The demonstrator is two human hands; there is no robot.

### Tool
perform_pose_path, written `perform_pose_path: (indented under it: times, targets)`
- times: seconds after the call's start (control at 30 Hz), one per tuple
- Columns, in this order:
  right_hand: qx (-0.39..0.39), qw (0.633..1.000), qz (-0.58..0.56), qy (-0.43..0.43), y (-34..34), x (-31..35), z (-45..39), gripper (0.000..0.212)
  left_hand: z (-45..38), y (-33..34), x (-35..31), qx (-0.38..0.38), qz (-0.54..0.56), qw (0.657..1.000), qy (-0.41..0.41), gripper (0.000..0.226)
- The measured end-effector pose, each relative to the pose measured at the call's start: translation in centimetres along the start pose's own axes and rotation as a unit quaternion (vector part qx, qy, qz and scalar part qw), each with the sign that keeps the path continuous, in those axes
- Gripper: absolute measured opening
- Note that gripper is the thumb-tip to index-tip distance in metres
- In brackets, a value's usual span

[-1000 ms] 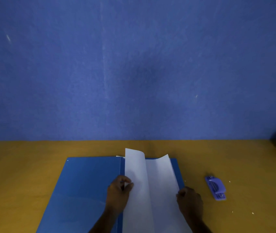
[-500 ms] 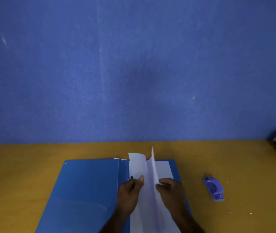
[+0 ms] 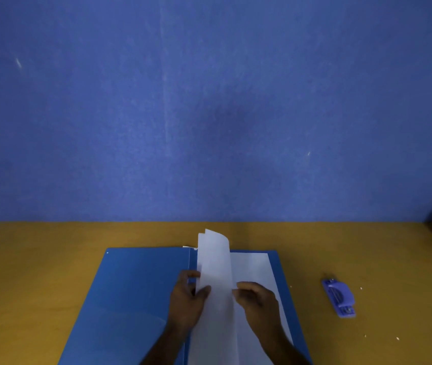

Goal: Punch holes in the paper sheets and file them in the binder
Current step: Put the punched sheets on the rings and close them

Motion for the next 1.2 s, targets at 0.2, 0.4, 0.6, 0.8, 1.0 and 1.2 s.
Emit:
perform_pose_path:
  times: [0.2,0.4,0.6,0.8,1.0,1.2]
  targets:
    - [-0.066,0.990,0.102,0.074,-4.0,-3.7,-0.9,0.027,-0.9,-4.3,2.0,-0.051,0.005,0.998,-0.026,0.041]
    - [-0.085,0.965,0.182,0.171,-6.7,-7.1,-0.3,0.023,-1.5,-8.0,4.1,-0.098,-0.001,0.993,-0.071,0.045]
    - [-0.054,0.956,0.197,0.212,-6.5,-8.8,-0.7,0.096,-1.7,-9.2,6.8,-0.119,-0.016,0.984,-0.129,0.044]
    - [-0.031,0.944,0.216,0.247,-6.2,-10.7,-1.8,0.091,-1.1,-8.9,7.5,-0.121,-0.031,0.983,-0.136,0.040]
    - [-0.054,0.955,0.183,0.226,-6.7,-9.6,-2.0,0.048,-1.5,-8.6,6.5,-0.088,-0.070,0.989,-0.091,0.031]
    - [-0.061,0.972,0.106,0.199,-7.2,-9.1,-3.0,0.044,-1.5,-6.6,3.9,-0.044,-0.062,0.997,-0.027,0.031]
Point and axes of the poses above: each hand's wrist, its own z-axis away from the middle knuckle, its own y-axis out of the palm, x = y × z, the point moved 7 cm from there along -z, towards the middle knuckle, and after that the axes turned 2 degrees about x, right-handed, at the moved point
